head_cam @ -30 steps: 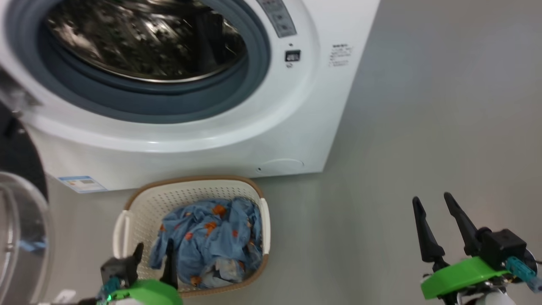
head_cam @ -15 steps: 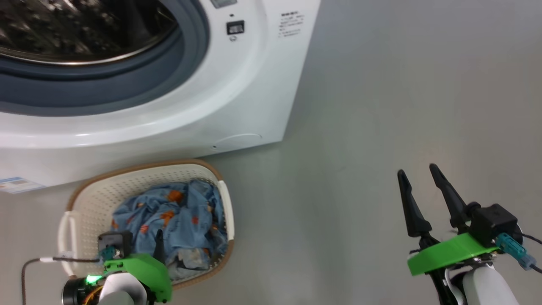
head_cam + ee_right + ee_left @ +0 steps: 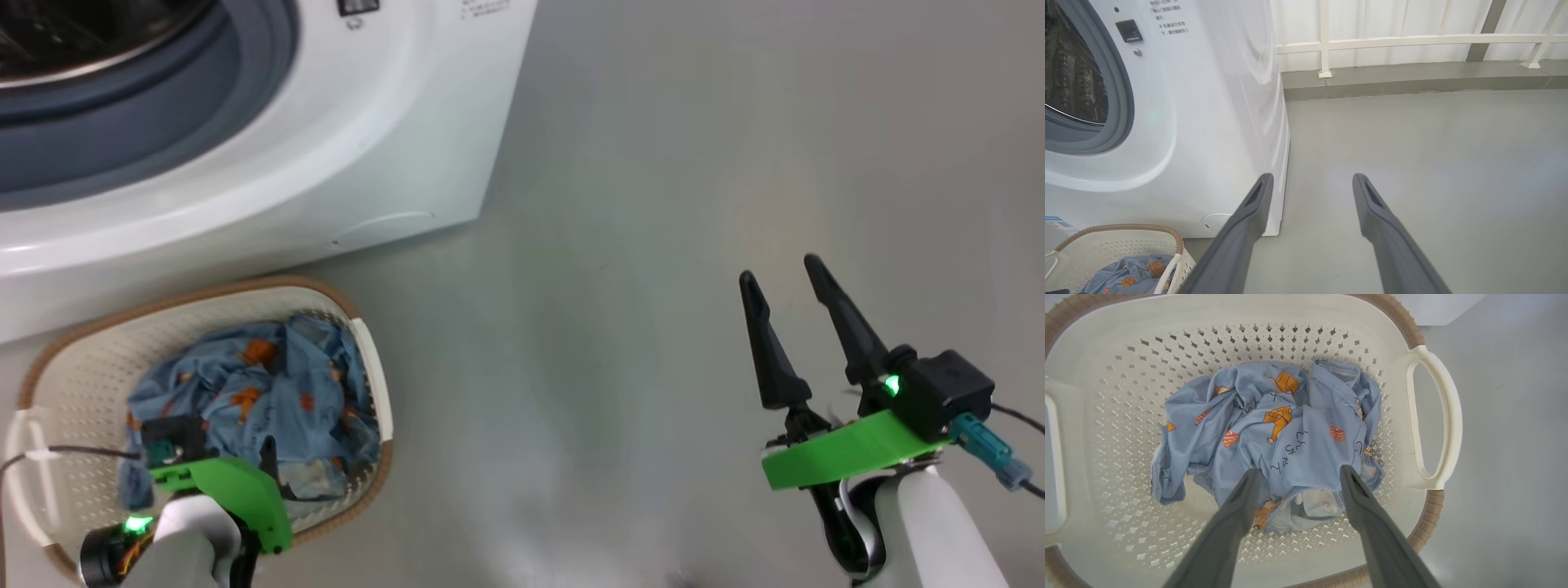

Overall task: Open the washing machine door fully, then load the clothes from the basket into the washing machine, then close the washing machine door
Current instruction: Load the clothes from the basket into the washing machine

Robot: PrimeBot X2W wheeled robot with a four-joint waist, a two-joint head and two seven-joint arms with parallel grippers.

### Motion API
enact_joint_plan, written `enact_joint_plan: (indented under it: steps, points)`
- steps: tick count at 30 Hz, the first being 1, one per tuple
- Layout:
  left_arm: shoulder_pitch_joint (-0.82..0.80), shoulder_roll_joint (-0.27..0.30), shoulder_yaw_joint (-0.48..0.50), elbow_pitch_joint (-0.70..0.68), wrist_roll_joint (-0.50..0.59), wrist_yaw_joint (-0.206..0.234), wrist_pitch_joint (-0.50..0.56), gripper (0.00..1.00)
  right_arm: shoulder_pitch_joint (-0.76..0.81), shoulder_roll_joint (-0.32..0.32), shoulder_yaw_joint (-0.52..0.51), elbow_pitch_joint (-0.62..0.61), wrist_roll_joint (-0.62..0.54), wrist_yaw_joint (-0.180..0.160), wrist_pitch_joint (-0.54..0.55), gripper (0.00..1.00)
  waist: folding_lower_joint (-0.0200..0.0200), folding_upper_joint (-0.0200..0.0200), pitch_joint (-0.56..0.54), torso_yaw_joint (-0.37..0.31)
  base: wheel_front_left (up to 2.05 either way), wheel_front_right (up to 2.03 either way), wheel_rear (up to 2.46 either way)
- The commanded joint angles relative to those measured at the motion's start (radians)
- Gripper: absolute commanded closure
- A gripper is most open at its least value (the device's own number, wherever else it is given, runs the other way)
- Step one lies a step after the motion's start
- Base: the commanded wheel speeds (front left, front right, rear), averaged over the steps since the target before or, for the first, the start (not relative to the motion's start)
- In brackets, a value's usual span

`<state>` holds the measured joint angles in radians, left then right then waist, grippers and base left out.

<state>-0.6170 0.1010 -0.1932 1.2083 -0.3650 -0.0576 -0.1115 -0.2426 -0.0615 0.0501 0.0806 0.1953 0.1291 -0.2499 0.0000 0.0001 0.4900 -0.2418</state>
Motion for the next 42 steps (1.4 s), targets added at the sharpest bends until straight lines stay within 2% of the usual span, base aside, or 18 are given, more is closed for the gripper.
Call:
enact_joint_plan:
  steps: [1,19,27,39,40,41,42]
  points:
    - [-0.017,0.038,0.031,0.006,-0.012,-0.006,0.006,0.00,-0.016,0.003,0.024,-0.033,0.013,0.002,-0.012,0.00,0.0000,-0.0001,0.053,-0.032,0.00,0.00,0.00]
    - [-0.175,0.081,0.066,0.064,-0.080,-0.018,0.068,0.00,-0.072,0.001,0.051,-0.099,0.016,0.002,-0.012,0.00,0.0000,-0.0001,0.252,-0.057,0.00,0.00,0.00]
    - [-0.223,0.102,0.049,0.071,-0.075,-0.027,0.091,0.00,-0.089,0.005,0.049,-0.116,0.021,0.002,-0.012,0.00,0.0000,-0.0001,0.314,-0.068,0.00,0.00,0.00]
    - [-0.306,0.112,0.008,0.076,-0.052,-0.009,0.098,0.00,-0.101,0.009,0.024,-0.152,0.031,0.002,-0.012,0.00,0.0000,-0.0001,0.410,-0.078,0.00,0.00,0.00]
    - [-0.311,0.112,0.001,0.076,-0.047,-0.005,0.098,0.23,-0.101,0.009,0.020,-0.156,0.032,0.002,-0.012,0.00,0.0000,-0.0001,0.416,-0.077,0.00,0.00,0.00]
    - [-0.314,0.113,-0.006,0.077,-0.041,0.000,0.094,0.63,-0.101,0.009,0.016,-0.158,0.031,0.002,-0.012,0.00,0.0000,-0.0001,0.419,-0.076,0.00,0.00,0.00]
    - [-0.315,0.112,-0.009,0.077,-0.039,0.002,0.091,0.85,-0.101,0.009,0.013,-0.159,0.031,0.002,-0.012,0.00,0.0000,-0.0001,0.421,-0.074,0.00,0.00,0.00]
